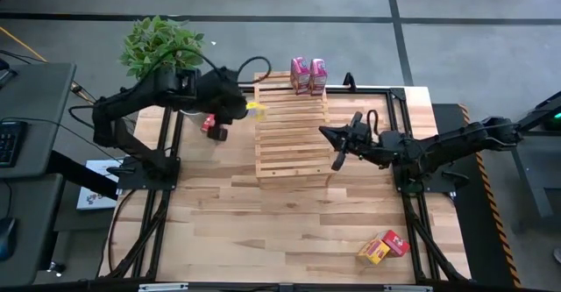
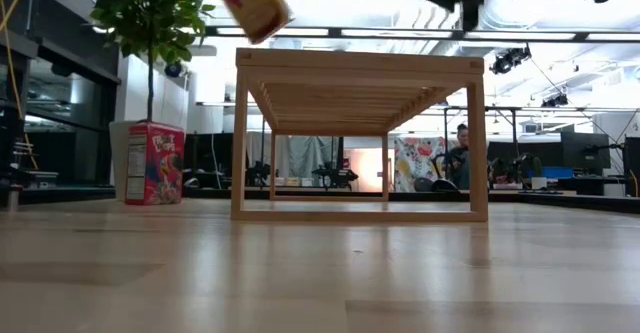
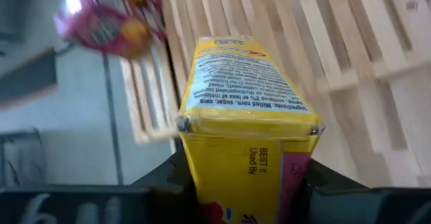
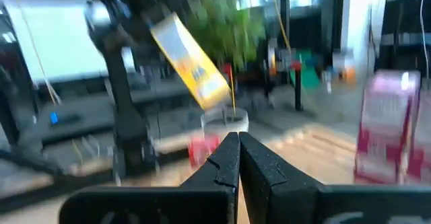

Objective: Stack cereal on shelf
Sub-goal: Put the top yellow cereal box on the shelf

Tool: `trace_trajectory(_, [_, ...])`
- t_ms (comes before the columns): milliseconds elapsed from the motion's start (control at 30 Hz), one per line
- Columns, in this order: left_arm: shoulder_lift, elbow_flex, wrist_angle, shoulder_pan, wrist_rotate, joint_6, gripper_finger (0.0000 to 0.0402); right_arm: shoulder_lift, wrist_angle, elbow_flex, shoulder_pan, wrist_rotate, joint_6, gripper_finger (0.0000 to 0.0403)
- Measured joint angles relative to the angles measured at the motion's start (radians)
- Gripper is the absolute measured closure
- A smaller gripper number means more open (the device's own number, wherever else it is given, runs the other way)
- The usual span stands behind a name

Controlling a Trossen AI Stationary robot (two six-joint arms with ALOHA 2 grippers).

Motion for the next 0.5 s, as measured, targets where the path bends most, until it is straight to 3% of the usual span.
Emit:
trace_trajectory(133, [0.097,0.107,0.032,0.003,0.026,0.061,0.0284,-0.011,0.158,0.002,0.012,-0.017,-0.098,0.0402])
trace_trajectory(500, [0.405,0.332,0.162,0.035,0.141,0.241,0.0284,-0.055,0.309,0.002,0.014,-0.115,-0.226,0.0402])
